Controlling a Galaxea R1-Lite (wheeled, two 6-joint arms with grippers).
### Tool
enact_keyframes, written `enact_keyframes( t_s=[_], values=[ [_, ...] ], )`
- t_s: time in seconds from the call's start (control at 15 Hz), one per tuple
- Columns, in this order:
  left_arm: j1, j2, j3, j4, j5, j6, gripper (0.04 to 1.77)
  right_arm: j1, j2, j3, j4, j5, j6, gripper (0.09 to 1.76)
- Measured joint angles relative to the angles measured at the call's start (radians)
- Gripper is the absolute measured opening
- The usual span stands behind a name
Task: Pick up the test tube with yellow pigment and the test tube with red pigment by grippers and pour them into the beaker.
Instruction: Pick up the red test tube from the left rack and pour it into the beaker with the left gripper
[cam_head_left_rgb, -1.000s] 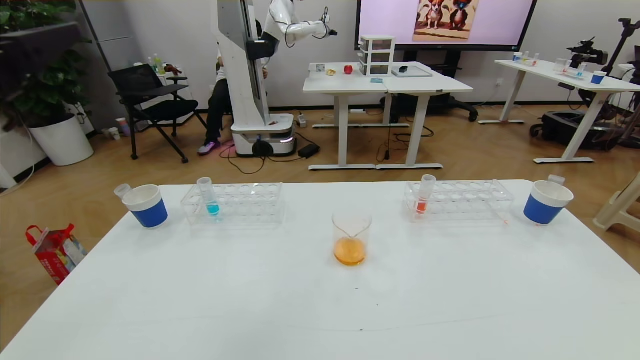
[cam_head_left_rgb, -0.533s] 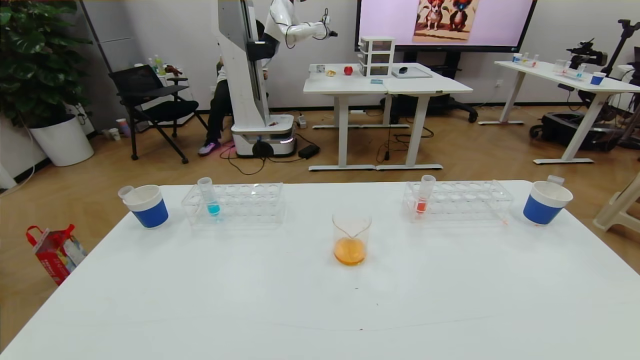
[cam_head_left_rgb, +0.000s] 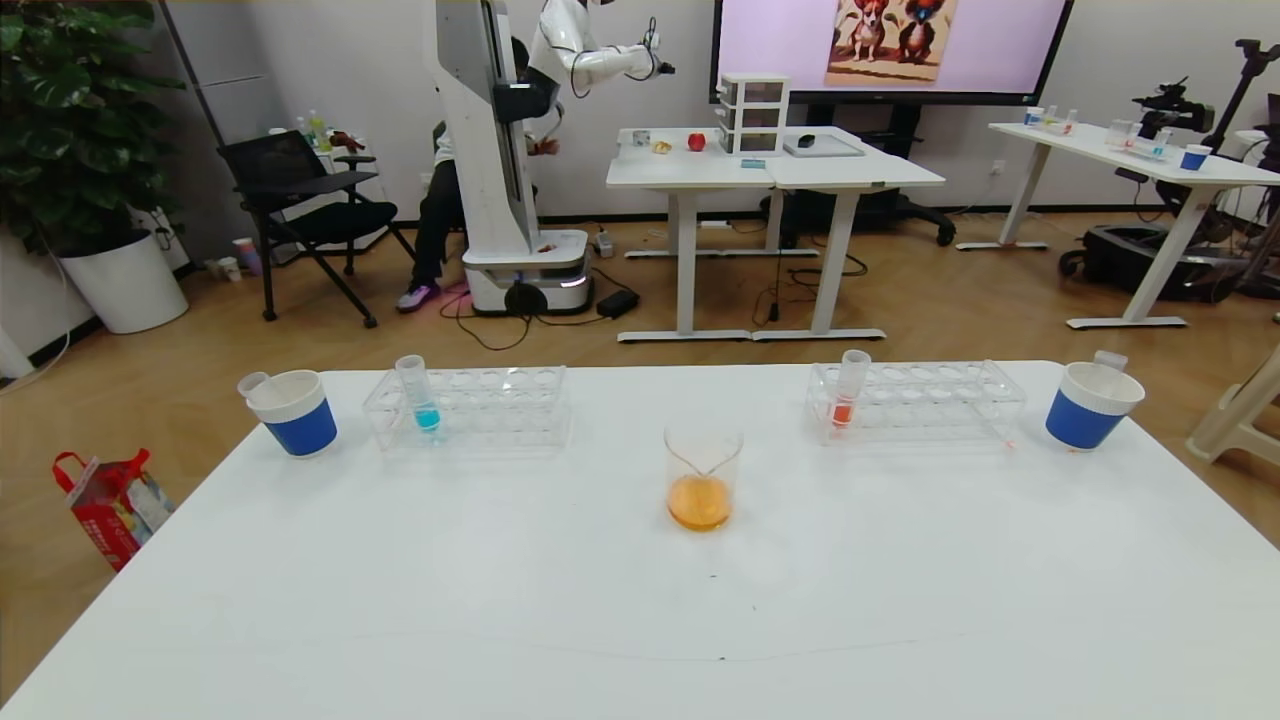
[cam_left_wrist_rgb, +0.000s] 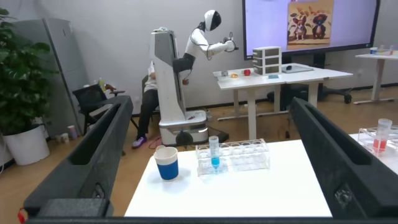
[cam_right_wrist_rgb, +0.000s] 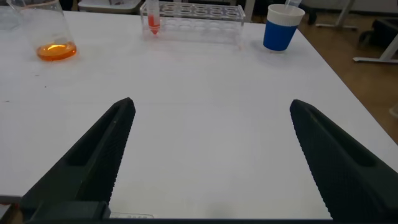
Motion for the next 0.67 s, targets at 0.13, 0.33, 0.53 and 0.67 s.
enact_keyframes(
  t_s=[0.13, 0.33, 0.53, 0.67],
  values=[
    [-0.004, -0.090, 0.100, -0.007, -0.031, -0.003, 1.75, 0.000, 0.000, 0.000, 0.000, 0.000, 0.000, 1.74],
    [-0.005, -0.147, 0.251, -0.011, -0.037, -0.027, 1.75, 0.000, 0.000, 0.000, 0.000, 0.000, 0.000, 1.74],
    [-0.005, -0.163, 0.431, -0.004, -0.037, -0.055, 1.75, 0.000, 0.000, 0.000, 0.000, 0.000, 0.000, 1.74],
    [-0.005, -0.165, 0.521, 0.007, -0.038, -0.072, 1.75, 0.000, 0.000, 0.000, 0.000, 0.000, 0.000, 1.74]
  ],
)
